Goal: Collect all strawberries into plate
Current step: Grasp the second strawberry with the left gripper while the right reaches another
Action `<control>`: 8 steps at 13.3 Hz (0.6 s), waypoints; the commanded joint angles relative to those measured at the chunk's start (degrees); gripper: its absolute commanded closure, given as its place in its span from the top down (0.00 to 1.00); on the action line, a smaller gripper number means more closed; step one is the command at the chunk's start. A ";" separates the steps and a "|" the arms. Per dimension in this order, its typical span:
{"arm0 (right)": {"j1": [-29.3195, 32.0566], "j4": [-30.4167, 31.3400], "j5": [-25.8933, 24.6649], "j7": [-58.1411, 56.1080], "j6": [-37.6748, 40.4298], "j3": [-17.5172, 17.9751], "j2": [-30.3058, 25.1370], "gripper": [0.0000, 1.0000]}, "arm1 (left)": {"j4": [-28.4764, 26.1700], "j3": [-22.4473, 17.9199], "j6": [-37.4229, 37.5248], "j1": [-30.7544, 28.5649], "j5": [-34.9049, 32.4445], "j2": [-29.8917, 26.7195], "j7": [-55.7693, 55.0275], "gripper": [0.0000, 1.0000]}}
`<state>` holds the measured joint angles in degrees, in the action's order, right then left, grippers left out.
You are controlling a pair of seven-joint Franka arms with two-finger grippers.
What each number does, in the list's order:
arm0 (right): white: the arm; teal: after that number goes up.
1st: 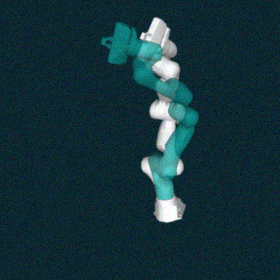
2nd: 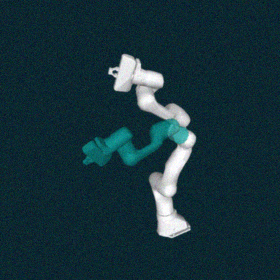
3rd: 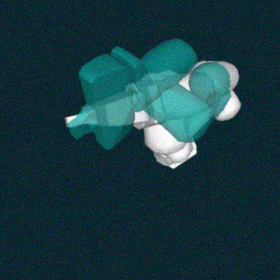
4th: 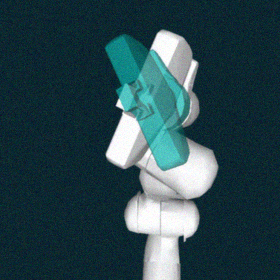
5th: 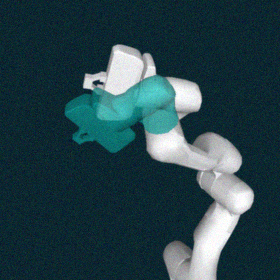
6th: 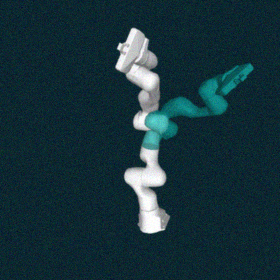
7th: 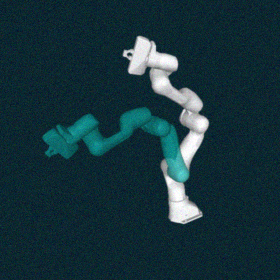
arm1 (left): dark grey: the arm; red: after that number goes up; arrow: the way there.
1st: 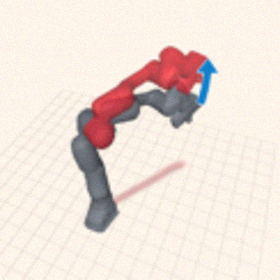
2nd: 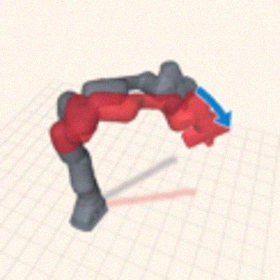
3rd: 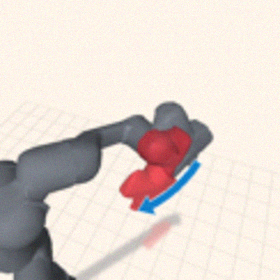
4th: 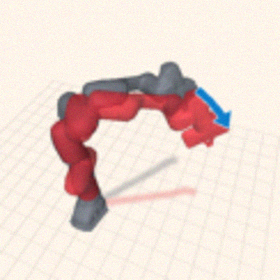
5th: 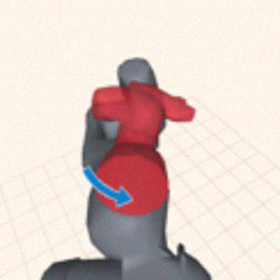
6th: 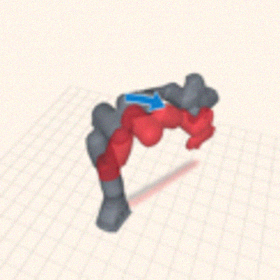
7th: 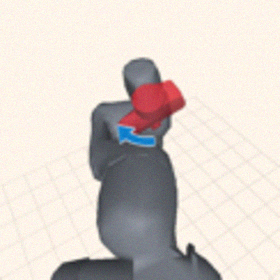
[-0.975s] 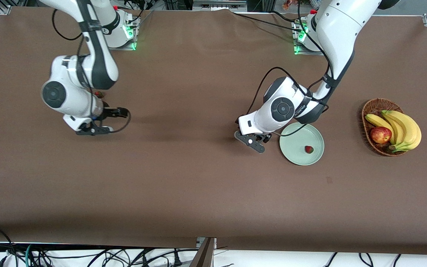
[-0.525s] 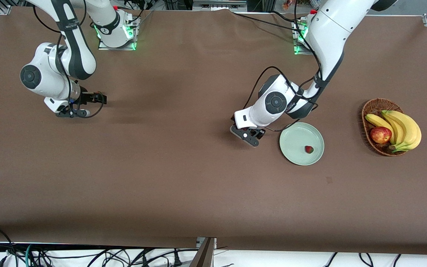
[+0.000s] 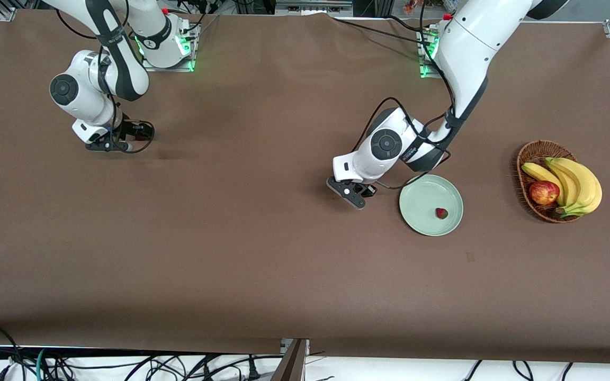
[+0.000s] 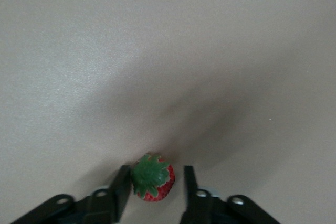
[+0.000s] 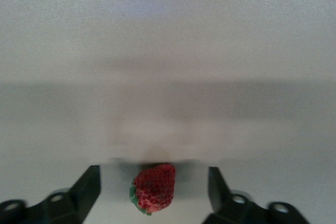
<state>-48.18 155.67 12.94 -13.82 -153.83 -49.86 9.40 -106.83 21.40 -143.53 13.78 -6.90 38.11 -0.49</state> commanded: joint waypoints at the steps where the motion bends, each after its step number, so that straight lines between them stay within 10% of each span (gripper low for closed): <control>1: -0.69 1.57 -0.81 -0.07 -1.56 -0.67 -0.53 0.60 | 0.04 -0.49 -0.44 0.03 -1.71 -0.84 -0.66 0.00; 5: -0.60 1.57 -0.72 0.11 -1.39 -0.67 0.18 0.15 | 1.26 0.04 8.74 -4.71 -1.54 -7.16 5.30 0.00; 8: -0.60 1.22 -0.63 0.19 -1.04 -0.76 -0.08 0.08 | 5.04 0.13 23.95 -9.10 -0.83 -10.77 17.23 0.00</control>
<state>-48.19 155.99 12.94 -13.81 -154.07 -49.91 9.43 -102.95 21.00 -127.27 7.61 -6.99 30.42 9.66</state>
